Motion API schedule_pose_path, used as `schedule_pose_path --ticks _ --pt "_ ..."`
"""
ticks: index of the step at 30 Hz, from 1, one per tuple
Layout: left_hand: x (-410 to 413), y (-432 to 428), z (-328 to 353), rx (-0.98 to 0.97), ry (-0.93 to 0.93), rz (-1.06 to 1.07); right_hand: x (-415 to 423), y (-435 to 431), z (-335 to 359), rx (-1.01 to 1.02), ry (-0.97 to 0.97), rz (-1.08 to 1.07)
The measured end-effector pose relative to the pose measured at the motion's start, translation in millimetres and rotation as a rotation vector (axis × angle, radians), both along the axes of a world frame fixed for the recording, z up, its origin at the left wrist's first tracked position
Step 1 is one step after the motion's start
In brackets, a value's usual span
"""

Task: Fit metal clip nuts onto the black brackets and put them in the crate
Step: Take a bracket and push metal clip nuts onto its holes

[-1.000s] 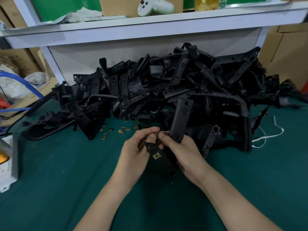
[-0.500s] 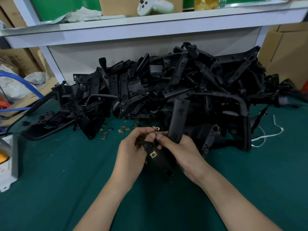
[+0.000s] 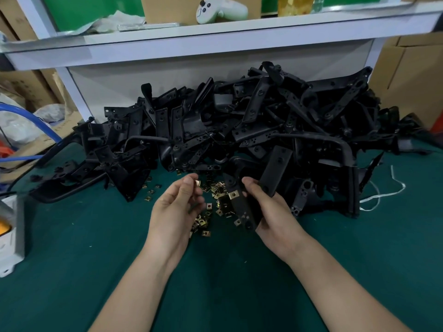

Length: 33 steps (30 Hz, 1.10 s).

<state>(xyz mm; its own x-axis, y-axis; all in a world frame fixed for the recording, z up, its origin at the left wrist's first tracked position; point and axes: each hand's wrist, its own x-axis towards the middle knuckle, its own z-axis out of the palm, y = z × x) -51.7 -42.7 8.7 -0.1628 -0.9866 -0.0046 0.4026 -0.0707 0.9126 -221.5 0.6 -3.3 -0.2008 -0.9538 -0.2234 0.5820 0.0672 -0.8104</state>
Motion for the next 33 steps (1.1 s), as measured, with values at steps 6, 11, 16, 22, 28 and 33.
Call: schedule_pose_path --ticks 6,11,16,22,28,33 --pt "-0.3 0.9 3.1 0.065 0.079 -0.069 -2.2 -0.4 2.3 0.019 -0.071 -0.004" --pt "0.8 -1.2 1.7 0.09 0.11 -0.083 -2.7 0.0 2.2 0.022 -0.072 0.004" --pt "1.2 -2.8 0.1 0.112 0.11 -0.075 -2.5 -0.4 3.4 0.03 -0.07 0.001" --pt "-0.9 2.2 3.3 0.095 0.084 -0.12 -2.2 -0.3 3.0 0.024 -0.059 0.012" --pt "-2.5 5.3 4.3 0.065 0.033 -0.139 -2.8 -0.8 3.6 0.028 -0.06 0.007" --pt "-2.5 6.1 4.3 0.057 0.034 -0.159 -2.0 -0.9 3.7 0.027 -0.057 0.001"
